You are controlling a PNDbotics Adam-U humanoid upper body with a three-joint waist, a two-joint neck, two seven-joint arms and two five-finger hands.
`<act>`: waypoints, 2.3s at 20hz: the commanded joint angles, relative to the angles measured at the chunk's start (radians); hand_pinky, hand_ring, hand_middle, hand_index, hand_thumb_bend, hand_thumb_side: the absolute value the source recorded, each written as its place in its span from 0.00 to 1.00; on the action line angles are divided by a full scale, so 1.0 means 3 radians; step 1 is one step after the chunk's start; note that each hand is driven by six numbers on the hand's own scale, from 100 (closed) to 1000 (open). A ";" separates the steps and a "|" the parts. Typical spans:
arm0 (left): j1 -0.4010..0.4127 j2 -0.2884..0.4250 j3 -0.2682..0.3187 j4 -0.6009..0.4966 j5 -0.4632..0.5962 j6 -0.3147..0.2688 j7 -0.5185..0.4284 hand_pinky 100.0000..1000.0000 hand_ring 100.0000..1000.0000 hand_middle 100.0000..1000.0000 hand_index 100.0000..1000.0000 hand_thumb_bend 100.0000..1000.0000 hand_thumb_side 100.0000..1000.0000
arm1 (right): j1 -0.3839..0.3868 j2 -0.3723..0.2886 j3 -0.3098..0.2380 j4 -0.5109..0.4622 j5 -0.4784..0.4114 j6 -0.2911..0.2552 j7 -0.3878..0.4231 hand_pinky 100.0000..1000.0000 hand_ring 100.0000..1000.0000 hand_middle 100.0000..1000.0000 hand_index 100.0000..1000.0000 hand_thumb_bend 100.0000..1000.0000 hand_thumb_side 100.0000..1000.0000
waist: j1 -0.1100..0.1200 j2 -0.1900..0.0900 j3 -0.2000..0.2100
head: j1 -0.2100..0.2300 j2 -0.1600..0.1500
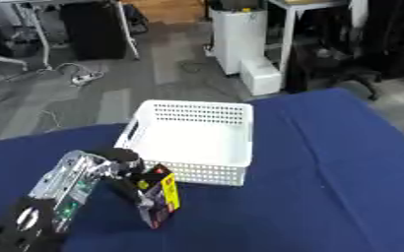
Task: Pick up objects on the table and place them in the box.
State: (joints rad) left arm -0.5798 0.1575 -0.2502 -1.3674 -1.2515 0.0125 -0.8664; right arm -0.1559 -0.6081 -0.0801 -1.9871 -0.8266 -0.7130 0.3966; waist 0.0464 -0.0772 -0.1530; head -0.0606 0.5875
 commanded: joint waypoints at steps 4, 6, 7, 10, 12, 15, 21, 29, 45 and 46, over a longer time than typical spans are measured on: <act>-0.0032 0.0032 0.0026 -0.0094 -0.0127 -0.0138 0.0164 0.00 0.15 0.19 0.36 0.19 0.70 | -0.0060 -0.0092 -0.0019 -0.0043 -0.0015 -0.0299 0.0312 0.10 0.20 0.32 0.41 0.00 1.00 | -0.0019 -0.0015 -0.0001 | 0.0023 -0.0037; -0.0029 0.0031 0.0028 -0.0090 -0.0149 -0.0177 0.0189 0.00 0.14 0.18 0.35 0.18 0.71 | -0.0059 -0.0091 -0.0019 -0.0043 -0.0014 -0.0300 0.0313 0.10 0.20 0.32 0.41 0.00 1.00 | -0.0020 -0.0015 0.0000 | 0.0023 -0.0036; -0.0028 0.0030 0.0029 -0.0088 -0.0157 -0.0193 0.0198 0.00 0.14 0.18 0.35 0.18 0.71 | -0.0059 -0.0091 -0.0019 -0.0043 -0.0014 -0.0300 0.0314 0.10 0.20 0.32 0.41 0.00 1.00 | -0.0020 -0.0015 0.0000 | 0.0023 -0.0035; -0.0026 0.0028 0.0029 -0.0088 -0.0165 -0.0227 0.0218 0.00 0.13 0.17 0.35 0.19 0.70 | -0.0058 -0.0091 -0.0019 -0.0043 -0.0014 -0.0301 0.0314 0.10 0.20 0.32 0.41 0.00 1.00 | -0.0021 -0.0015 0.0000 | 0.0023 -0.0034; -0.0028 0.0031 0.0029 -0.0092 -0.0167 -0.0243 0.0226 0.00 0.13 0.17 0.35 0.19 0.70 | -0.0058 -0.0092 -0.0019 -0.0043 -0.0015 -0.0301 0.0314 0.10 0.20 0.32 0.41 0.00 1.00 | -0.0021 -0.0015 0.0000 | 0.0024 -0.0033; -0.0036 0.0038 0.0025 -0.0114 -0.0168 -0.0265 0.0232 0.00 0.13 0.16 0.35 0.19 0.70 | -0.0059 -0.0092 -0.0018 -0.0043 -0.0016 -0.0300 0.0315 0.10 0.20 0.32 0.41 0.00 1.00 | -0.0020 -0.0016 -0.0001 | 0.0026 -0.0030; -0.0087 0.0091 0.0026 -0.0299 -0.0144 -0.0310 0.0241 0.00 0.09 0.14 0.34 0.17 0.73 | -0.0058 -0.0092 -0.0018 -0.0043 -0.0019 -0.0297 0.0316 0.10 0.20 0.32 0.41 0.00 1.00 | -0.0019 -0.0019 0.0000 | 0.0025 -0.0025; -0.0198 0.0218 0.0041 -0.0700 -0.0098 -0.0352 0.0248 0.00 0.07 0.13 0.33 0.14 0.76 | -0.0047 -0.0095 -0.0016 -0.0043 -0.0017 -0.0299 0.0318 0.10 0.20 0.32 0.41 0.00 1.00 | -0.0020 -0.0029 0.0006 | 0.0017 -0.0021; -0.0663 0.0437 0.0133 -0.0818 0.0001 -0.0333 0.0296 0.00 0.07 0.12 0.33 0.14 0.78 | -0.0046 -0.0100 -0.0006 -0.0043 -0.0021 -0.0281 0.0323 0.10 0.20 0.32 0.41 0.00 1.00 | -0.0011 -0.0048 -0.0008 | 0.0032 -0.0009; -0.0685 0.0439 0.0133 -0.0786 0.0003 -0.0333 0.0352 0.00 0.06 0.12 0.33 0.15 0.78 | -0.0048 -0.0100 -0.0005 -0.0043 -0.0022 -0.0279 0.0323 0.10 0.20 0.32 0.41 0.00 1.00 | -0.0011 -0.0049 -0.0010 | 0.0032 -0.0010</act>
State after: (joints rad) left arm -0.7600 0.2686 -0.2254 -1.6019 -1.2574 -0.0881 -0.7743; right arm -0.1557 -0.6081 -0.0794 -1.9871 -0.8295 -0.7082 0.4014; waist 0.0470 -0.0836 -0.1558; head -0.0603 0.5882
